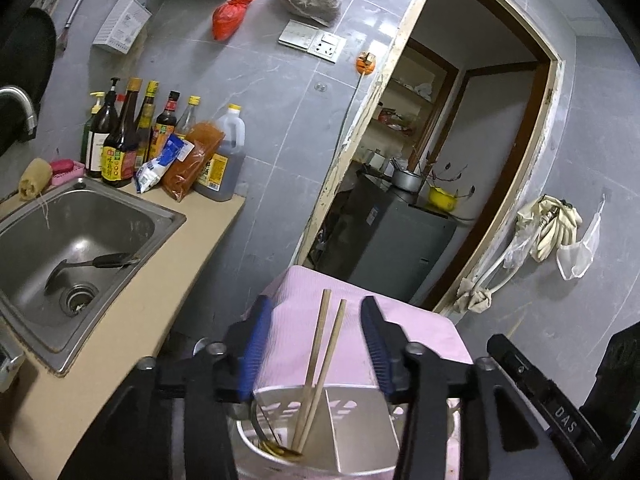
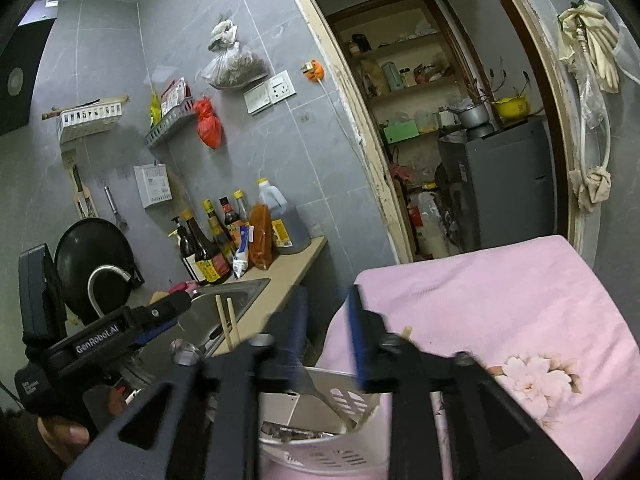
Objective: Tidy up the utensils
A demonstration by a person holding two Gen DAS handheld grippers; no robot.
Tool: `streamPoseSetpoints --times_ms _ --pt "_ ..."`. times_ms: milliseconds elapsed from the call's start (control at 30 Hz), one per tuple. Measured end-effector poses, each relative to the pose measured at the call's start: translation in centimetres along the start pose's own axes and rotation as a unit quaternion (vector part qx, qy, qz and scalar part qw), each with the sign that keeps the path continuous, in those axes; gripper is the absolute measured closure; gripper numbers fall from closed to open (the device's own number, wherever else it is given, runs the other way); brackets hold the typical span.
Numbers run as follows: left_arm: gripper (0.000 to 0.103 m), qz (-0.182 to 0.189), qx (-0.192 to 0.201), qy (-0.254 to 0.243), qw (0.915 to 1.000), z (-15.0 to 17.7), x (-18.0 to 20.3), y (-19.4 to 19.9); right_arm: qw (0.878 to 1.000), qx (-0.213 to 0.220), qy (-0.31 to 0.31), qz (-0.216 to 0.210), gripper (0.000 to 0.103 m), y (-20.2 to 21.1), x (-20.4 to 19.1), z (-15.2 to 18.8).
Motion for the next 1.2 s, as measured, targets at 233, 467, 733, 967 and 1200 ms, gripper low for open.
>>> streamPoseSetpoints --times_ms 233,467,733,967,1200 --pt "0.035 -0.007 0.010 -0.010 0.9999 -0.4 1.0 2.4 1.000 0.002 -0.001 0.014 0.057 2.8 0.5 -0.5" --pt "0.013 -0.012 0.020 -0.033 0.9992 -0.1 3.1 6.2 0.999 -0.001 0.022 0.023 0.037 8.1 1.2 -0.8" --pt "0.003 -0.028 0.016 -0.051 0.9982 2.5 5.1 10.7 0.997 -0.011 0.050 0.064 0.014 15.4 3.2 -0.1" --pt "0.002 -0.041 0.003 -0.067 0.9969 5.7 5.9 14.5 0.993 -0.018 0.059 0.103 0.004 20.8 4.4 1.1" --pt "0.002 -0.050 -0.016 -0.090 0.9946 9.0 6.4 17.7 0.990 -0.020 0.055 0.131 0.003 25.7 5.4 2.7"
Point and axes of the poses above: each gripper's, at about its wrist camera, not at the fingertips, and y roughly against the way its jaws point, x to its right, z to its underside, the point moved 9 cm from there along -y, roughly the way its jaws point, and after that the axes turned 3 degrees about -x, right-handed, at the moved point
